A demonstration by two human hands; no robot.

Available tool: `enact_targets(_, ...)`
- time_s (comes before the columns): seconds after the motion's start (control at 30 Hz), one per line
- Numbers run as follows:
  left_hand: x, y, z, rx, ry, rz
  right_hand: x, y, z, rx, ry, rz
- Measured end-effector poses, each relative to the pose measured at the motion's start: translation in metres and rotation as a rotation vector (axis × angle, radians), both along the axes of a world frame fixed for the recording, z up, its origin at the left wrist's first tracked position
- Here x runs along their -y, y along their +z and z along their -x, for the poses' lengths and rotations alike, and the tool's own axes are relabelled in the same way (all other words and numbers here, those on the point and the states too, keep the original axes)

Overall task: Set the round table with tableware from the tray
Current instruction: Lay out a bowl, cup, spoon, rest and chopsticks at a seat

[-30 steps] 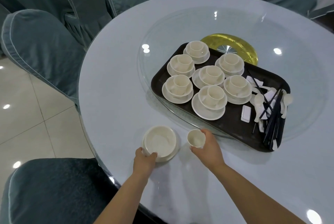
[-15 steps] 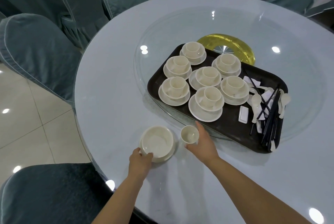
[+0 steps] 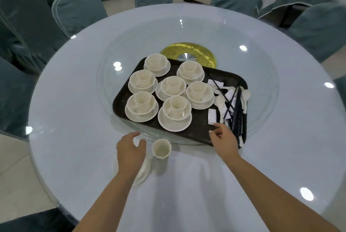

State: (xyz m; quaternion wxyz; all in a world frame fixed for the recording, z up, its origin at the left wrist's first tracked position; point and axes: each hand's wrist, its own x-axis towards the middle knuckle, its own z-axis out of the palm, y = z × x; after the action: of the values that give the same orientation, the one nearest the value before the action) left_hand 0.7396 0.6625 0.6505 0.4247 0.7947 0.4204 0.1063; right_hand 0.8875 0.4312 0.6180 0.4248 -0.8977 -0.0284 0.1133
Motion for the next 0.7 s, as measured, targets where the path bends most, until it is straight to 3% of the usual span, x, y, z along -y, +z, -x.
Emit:
enact_targets(0.23, 0.060, 0.005, -0.056, 0.109, -0.168, 0.043, 0.054, 0.002, -0.051, -0.032, -0.175, 0.166)
enact_targets(0.43, 0.091, -0.006, -0.073, 0.055, -0.167, 0.039, 0.065, -0.008, -0.083, -0.179, -0.152, 0.291)
enact_targets(0.7, 0.105, -0.014, -0.077, 0.025, -0.145, 0.147, 0.060, -0.015, -0.105, -0.206, -0.123, 0.321)
